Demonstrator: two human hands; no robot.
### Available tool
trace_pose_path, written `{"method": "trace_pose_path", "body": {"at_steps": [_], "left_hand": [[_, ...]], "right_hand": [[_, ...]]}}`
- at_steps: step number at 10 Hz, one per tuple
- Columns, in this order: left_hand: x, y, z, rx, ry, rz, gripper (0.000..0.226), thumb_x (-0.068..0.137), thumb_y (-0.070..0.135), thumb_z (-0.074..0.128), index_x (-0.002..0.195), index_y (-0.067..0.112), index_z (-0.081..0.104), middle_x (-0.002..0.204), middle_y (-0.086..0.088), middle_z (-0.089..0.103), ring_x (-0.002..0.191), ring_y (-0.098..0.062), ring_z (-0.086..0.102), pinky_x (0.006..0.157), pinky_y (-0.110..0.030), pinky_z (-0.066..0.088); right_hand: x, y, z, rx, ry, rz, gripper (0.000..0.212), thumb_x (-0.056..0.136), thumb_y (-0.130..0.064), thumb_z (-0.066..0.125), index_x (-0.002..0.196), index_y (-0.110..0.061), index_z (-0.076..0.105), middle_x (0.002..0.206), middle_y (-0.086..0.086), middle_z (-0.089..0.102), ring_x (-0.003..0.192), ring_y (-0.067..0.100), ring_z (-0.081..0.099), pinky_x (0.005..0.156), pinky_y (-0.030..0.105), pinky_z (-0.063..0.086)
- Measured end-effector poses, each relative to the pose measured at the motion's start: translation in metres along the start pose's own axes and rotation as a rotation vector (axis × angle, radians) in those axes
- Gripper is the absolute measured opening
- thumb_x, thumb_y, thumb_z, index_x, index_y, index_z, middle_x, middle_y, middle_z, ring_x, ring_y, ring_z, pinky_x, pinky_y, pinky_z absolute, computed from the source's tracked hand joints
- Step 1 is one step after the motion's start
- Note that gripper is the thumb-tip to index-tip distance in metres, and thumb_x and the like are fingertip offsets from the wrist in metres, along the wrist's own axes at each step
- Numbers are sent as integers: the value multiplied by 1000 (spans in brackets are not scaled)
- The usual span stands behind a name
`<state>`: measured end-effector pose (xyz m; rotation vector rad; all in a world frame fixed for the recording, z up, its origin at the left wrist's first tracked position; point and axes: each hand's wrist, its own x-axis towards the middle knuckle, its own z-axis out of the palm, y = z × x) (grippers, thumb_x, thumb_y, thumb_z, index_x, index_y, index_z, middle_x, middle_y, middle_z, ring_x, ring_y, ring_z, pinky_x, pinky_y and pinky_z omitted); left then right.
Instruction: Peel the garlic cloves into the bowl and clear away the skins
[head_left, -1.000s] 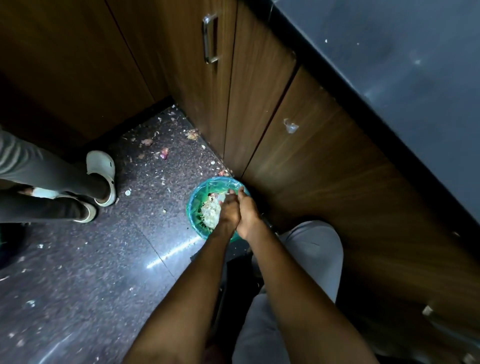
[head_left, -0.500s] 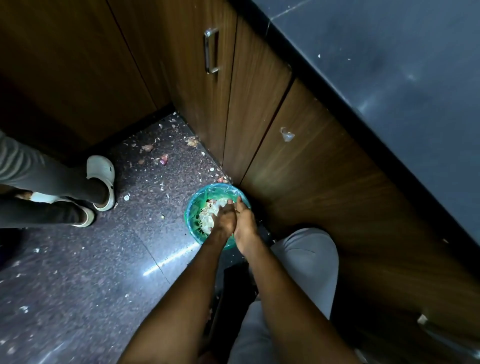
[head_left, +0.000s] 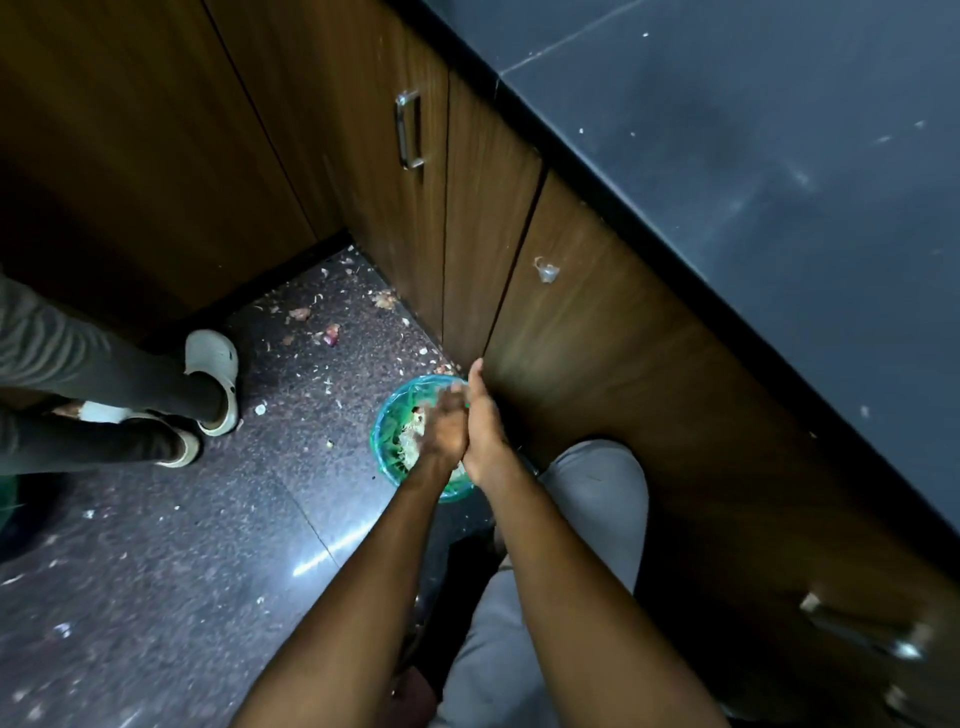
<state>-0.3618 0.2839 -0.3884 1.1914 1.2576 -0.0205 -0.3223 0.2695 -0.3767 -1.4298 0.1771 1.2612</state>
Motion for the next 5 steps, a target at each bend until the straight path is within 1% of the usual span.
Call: {"method": "trace_pose_path", "body": {"at_steps": [1, 2, 3, 4, 5], "left_hand": [[16, -4, -9, 174, 196, -1, 65, 106, 56, 23, 149, 16, 51, 152, -22, 50, 143, -43, 43, 117, -58, 34], [-8, 29, -10, 15, 342, 112, 70, 102, 58, 23, 134, 9, 62, 135, -25, 63, 127, -42, 57, 110, -52, 44], [-68, 80, -5, -18, 386, 279, 59, 111, 46, 29, 129, 2, 64, 128, -23, 67, 119, -40, 62, 105, -45, 47], [-119, 117, 5, -4, 521, 489, 53, 112, 42, 33, 118, 3, 69, 121, -24, 69, 113, -40, 63, 95, -41, 47], [-178, 140, 22, 14, 498, 665, 53, 112, 42, 32, 132, 6, 65, 140, -19, 62, 138, -34, 51, 117, -42, 36]], "right_hand": [[-17, -5, -13, -256, 22, -223, 28, 106, -34, 58, 100, -16, 78, 107, 8, 78, 100, 18, 70, 111, 46, 50], [-43, -23, -31, -597, 75, -538, 26, 108, -20, 54, 118, -7, 75, 118, 7, 76, 105, 12, 67, 99, 20, 48], [-89, -64, -38, -748, 212, -749, 32, 107, -23, 50, 126, -9, 72, 122, 8, 75, 113, 22, 69, 101, 30, 51], [-134, -103, -51, -803, 306, -1016, 37, 102, -27, 47, 123, -12, 73, 116, 9, 77, 109, 27, 72, 96, 40, 56], [-187, -133, -71, -929, 455, -1276, 36, 103, -27, 48, 126, -12, 72, 119, 8, 76, 111, 26, 71, 94, 42, 57]]}}
